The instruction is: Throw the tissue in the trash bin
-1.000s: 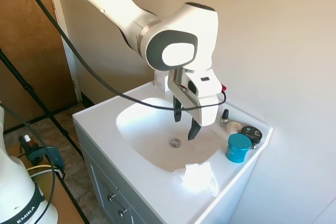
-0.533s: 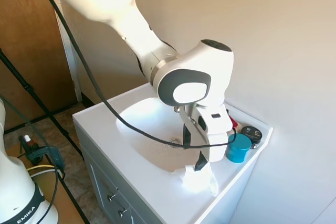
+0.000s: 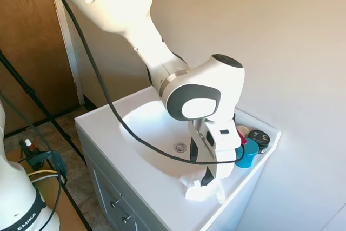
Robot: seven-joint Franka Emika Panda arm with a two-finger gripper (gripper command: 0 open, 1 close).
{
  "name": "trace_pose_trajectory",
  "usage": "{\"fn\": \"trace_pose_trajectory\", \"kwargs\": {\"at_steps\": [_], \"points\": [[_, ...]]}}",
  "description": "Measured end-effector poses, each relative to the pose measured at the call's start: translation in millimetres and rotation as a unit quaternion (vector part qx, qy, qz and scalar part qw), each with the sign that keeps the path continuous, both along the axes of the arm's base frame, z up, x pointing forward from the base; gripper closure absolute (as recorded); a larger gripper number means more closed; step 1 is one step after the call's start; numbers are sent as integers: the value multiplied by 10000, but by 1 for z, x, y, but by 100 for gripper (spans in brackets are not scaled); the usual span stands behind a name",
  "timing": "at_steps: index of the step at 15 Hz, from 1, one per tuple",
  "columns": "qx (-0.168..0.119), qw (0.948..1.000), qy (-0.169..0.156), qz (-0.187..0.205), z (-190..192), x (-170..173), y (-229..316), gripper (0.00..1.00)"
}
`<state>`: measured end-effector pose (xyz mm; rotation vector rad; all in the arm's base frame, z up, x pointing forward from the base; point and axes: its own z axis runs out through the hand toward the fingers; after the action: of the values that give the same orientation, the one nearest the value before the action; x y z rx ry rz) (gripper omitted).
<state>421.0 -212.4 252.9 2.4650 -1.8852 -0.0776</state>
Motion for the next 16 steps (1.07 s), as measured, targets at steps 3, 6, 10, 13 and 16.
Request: {"fn": "trace_pose_trajectory", "kwargs": {"at_steps": [3,6,10,13,16], "points": [[10,10000,14,28,-5,4,5,100],[35,10000,-9,-4,-4,6,5,100],[132,9999,-74,-28,-4,11,4,100],[246,9997,-76,8,-10,12,2,100],[328,9994,-115,40,-15,19,-2,100]]}}
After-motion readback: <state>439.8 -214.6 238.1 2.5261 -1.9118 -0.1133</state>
